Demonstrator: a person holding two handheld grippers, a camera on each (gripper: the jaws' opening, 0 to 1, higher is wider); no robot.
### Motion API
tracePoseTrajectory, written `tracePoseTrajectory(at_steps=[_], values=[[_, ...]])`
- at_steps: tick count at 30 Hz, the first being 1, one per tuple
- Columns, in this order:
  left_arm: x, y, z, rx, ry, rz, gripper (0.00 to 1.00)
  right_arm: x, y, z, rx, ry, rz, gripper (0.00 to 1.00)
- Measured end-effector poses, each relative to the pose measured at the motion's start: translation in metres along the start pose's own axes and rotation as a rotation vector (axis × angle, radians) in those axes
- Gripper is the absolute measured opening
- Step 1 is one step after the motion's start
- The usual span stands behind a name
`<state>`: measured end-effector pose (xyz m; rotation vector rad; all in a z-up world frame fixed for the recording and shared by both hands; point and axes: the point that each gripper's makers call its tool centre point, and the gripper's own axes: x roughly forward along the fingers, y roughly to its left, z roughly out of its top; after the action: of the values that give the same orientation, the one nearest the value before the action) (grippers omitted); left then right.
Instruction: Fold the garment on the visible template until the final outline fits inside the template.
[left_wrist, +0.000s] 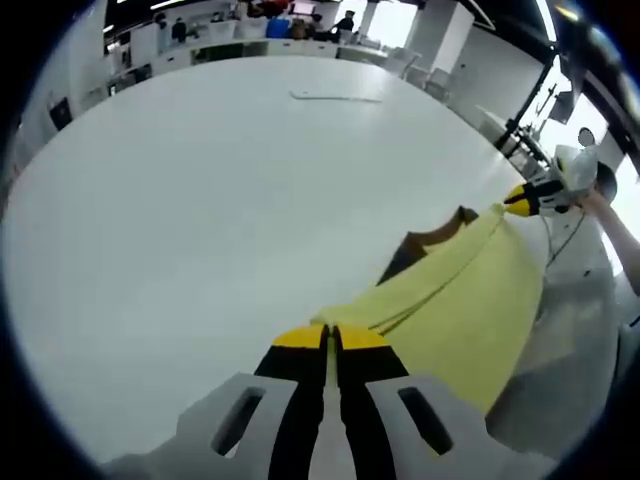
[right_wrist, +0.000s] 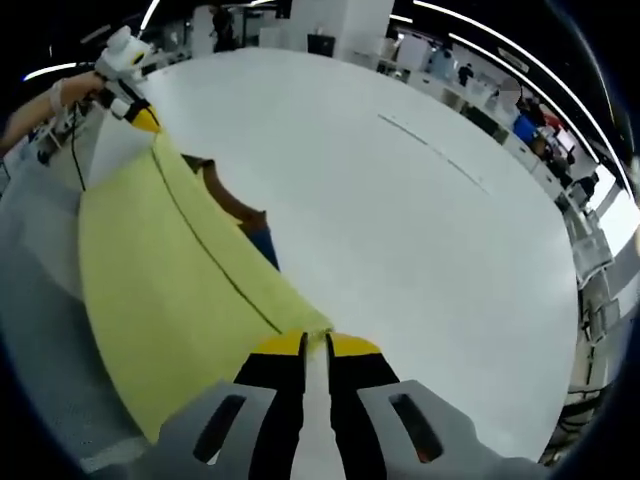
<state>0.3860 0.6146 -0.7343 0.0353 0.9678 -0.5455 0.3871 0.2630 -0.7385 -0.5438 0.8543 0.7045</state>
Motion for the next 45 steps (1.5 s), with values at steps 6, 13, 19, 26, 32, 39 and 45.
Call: tracePoseTrajectory(at_steps=[6, 13, 19, 26, 32, 39, 45], values=[[0.0, 0.0, 0.0, 0.002, 0.003, -0.002, 0.0, -0.005, -0.001, -0.005, -0.006, 0.006, -0.006, 0.09], [0.0, 0.001, -0.001, -0.003, 0.005, -0.004, 0.0, -0.003, -0.005, 0.001, 0.001, -0.008, -0.018, 0.08], [0.0, 0.0, -0.002, -0.003, 0.009, -0.005, 0.0, 0.005, -0.009, 0.001, -0.007, 0.001, -0.027, 0.07], [0.0, 0.0, -0.003, -0.005, 0.01, -0.006, 0.0, 0.008, -0.009, 0.0, 0.011, 0.006, -0.015, 0.04], [-0.002, -0.001, -0.002, -0.02, 0.015, -0.017, 0.0, 0.003, -0.009, 0.003, 0.022, 0.001, -0.011, 0.03], [-0.002, 0.0, -0.002, -0.058, 0.025, -0.025, 0.0, 0.001, -0.014, 0.003, 0.062, -0.004, -0.005, 0.02], [0.0, 0.004, 0.001, -0.069, 0.02, -0.024, 0.0, 0.004, -0.018, 0.004, 0.092, -0.013, -0.001, 0.02]])
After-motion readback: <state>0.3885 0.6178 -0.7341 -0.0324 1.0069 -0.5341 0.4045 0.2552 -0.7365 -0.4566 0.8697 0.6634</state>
